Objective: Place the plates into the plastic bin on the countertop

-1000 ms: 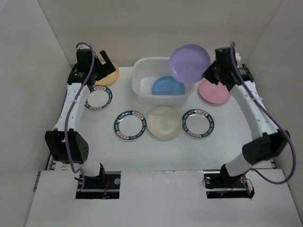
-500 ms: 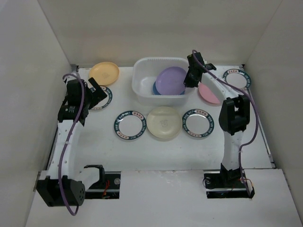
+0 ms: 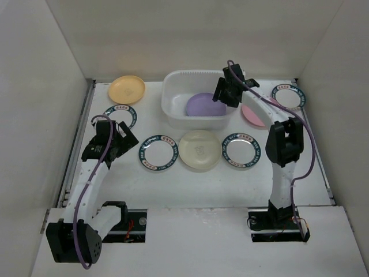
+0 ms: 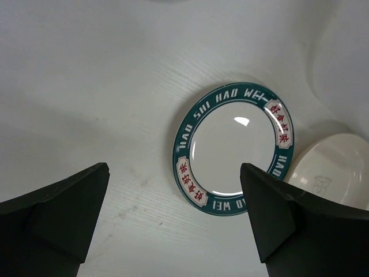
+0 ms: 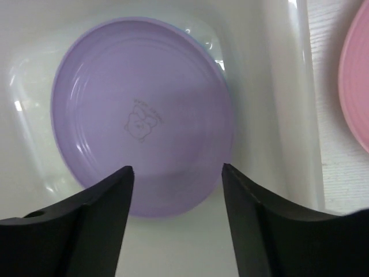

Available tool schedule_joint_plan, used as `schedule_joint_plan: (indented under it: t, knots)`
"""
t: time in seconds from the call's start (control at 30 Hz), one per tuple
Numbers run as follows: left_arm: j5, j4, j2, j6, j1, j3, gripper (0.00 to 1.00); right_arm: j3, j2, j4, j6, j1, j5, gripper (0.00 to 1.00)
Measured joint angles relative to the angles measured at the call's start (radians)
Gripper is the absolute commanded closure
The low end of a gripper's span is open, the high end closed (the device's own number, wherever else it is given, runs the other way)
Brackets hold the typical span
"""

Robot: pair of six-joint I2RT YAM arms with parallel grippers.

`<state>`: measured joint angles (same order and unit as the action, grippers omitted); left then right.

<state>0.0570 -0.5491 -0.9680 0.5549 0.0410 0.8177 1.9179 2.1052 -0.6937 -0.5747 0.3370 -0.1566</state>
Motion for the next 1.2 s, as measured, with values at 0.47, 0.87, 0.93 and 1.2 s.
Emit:
schedule_joint_plan:
  t: [0.47,0.87,0.93,1.2]
  knots:
    - [-0.052,0.239,-0.049,0.103,0.117,-0.242,0.13,-0.389,-0.631,0.180,0.092,0.011,0.061,0.15]
    - [-0.105,0.511,0.046,0.304,0.137,-0.513,0.34,-0.647,-0.813,0.255,0.108,0.011,0.151,0.14]
    - [-0.105,0.573,0.053,0.341,0.146,-0.547,0.40,-0.660,-0.827,0.267,0.108,0.011,0.163,0.14]
    - [-0.108,0.818,0.014,0.476,0.167,-0.667,0.70,-0.695,-0.856,0.311,0.108,0.011,0.184,0.14]
